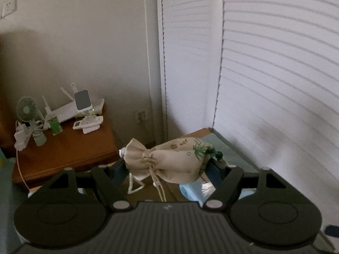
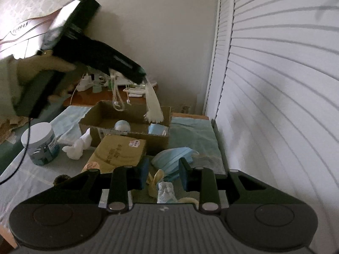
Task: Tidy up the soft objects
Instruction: 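Carry the pouch into the cardboard box and open the left tool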
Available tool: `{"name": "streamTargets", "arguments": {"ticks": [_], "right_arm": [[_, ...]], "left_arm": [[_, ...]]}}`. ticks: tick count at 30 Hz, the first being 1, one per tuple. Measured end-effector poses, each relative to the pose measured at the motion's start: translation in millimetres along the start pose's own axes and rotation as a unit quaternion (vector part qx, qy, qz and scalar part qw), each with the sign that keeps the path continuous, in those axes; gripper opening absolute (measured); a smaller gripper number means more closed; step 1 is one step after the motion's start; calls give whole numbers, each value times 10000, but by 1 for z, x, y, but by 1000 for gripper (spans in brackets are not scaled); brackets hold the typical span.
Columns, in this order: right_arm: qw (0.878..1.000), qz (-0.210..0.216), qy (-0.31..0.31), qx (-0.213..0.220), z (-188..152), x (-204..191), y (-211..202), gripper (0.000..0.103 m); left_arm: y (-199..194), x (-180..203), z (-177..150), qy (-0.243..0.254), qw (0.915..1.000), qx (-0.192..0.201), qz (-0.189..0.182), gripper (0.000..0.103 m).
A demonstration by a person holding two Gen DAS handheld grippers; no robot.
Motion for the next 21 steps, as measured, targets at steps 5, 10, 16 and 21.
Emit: {"name": "streamTargets", "arguments": {"ticks": [5, 10, 16, 21], "right_arm": [[10000, -20, 88, -38, 0, 6, 5, 35], [9999, -45, 112, -96, -1, 9, 9, 35], [9999, -20, 96, -106, 1, 6, 12, 35], [9999, 66, 91, -103, 6, 1, 18, 35]], "left_arm": [[44, 0, -14, 24, 9995, -219, 216, 97], [54, -6, -30, 19, 9986, -479, 227, 97], [19, -16, -36, -11, 9991, -424, 50, 98], [-27, -23, -55, -82, 9993, -353, 3, 102]]}}
Point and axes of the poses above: each gripper's, at about its wrist camera, not at the fingertips, and y roughly the way its jaws point, x to its right, z to its top, the point moved 2 cm from there along y, roughly the way its jaws point, and after that the axes turned 6 degrees about x, right-handed, at the moved point
